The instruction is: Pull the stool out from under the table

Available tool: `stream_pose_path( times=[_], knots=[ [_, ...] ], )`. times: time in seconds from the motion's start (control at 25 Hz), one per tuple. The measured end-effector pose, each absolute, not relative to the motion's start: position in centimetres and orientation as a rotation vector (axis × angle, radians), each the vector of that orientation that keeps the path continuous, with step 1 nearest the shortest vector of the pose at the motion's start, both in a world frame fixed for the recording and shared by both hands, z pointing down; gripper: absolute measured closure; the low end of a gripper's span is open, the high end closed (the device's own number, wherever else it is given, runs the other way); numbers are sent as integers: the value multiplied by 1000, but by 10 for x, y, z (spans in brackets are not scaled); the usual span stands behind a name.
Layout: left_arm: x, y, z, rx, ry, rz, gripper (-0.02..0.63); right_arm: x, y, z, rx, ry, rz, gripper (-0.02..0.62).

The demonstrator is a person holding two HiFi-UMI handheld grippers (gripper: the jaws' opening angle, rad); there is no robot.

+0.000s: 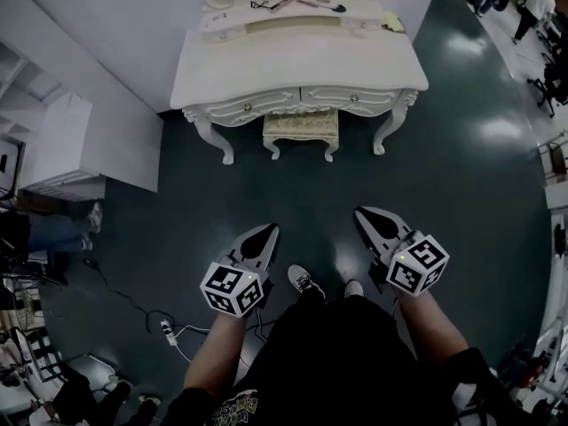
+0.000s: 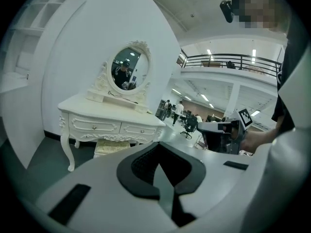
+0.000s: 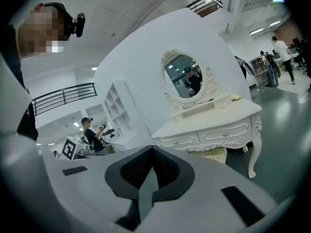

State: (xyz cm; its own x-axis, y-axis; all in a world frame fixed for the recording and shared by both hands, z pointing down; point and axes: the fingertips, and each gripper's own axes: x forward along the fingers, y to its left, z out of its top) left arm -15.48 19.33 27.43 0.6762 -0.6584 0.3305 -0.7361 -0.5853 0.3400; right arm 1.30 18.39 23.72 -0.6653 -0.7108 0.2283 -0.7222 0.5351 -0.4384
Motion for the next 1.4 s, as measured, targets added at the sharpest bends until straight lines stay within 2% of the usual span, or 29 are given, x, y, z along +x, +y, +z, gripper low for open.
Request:
stream_pose_path(
  times=[0.32, 0.88, 1.4],
  knots=[
    [-185, 164, 279, 2482, -1084, 271, 598, -8, 162, 236, 1354, -2707, 693, 568],
    [-188, 103, 298, 2435, -1195, 303, 598, 5, 81, 257, 1329, -2687, 628, 568],
    [-164, -7, 372, 2369, -1348, 354, 598, 44, -31, 340, 1228, -2673, 604, 568]
  ],
)
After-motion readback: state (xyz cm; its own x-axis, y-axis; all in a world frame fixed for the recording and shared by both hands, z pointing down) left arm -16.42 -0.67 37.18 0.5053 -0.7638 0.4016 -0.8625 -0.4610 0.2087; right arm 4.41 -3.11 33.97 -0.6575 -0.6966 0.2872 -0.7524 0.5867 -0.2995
